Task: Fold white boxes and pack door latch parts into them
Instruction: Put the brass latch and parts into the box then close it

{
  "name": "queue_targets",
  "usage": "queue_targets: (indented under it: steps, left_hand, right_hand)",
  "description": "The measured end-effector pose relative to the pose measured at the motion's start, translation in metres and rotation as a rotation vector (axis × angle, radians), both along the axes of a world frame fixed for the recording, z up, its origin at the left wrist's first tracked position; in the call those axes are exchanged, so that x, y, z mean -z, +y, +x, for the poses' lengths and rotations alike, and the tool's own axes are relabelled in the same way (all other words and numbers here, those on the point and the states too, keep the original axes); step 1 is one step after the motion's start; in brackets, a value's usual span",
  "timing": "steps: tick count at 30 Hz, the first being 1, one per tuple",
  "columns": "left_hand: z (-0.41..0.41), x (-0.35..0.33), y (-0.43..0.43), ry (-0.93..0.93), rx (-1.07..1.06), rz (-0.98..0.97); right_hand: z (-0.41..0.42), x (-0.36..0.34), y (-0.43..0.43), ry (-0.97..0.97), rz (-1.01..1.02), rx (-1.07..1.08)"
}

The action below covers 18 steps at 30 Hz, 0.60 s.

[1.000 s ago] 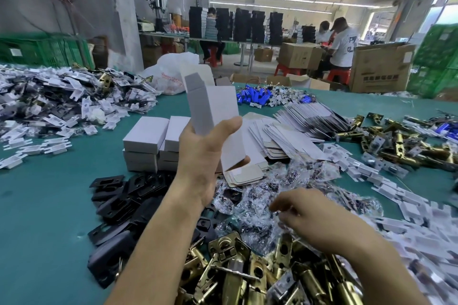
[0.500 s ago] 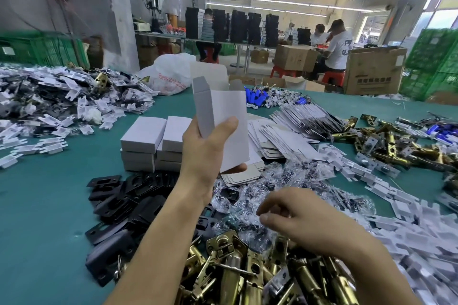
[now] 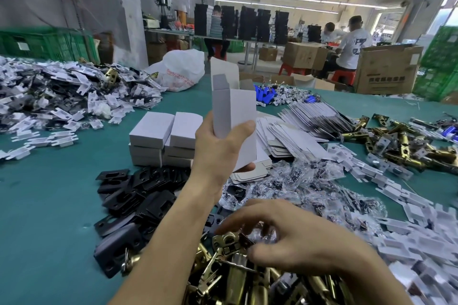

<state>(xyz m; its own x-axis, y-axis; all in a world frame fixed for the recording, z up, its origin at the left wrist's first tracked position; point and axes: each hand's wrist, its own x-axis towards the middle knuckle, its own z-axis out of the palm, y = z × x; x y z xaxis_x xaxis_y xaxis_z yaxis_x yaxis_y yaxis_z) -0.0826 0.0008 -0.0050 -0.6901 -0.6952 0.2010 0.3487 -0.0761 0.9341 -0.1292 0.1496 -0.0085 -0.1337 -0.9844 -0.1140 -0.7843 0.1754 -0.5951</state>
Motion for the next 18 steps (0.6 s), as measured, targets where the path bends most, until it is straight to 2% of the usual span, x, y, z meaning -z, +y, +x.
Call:
queue_targets:
  steps: [11, 14, 18]
  left_hand:
    - [-0.003, 0.004, -0.001, -0.01, -0.008, 0.002]
    - [-0.003, 0.004, -0.002, -0.001, -0.012, 0.008]
    - [-0.003, 0.003, -0.001, 0.049, -0.027, 0.01]
  right_hand:
    - [0.007, 0.023, -0.017, 0.332, -0.15, -0.069]
    - [0.003, 0.028, -0.018, 0.263, -0.239, 0.053]
    - [-0.01, 0.019, -0.007, -0.022, -0.419, 0.302]
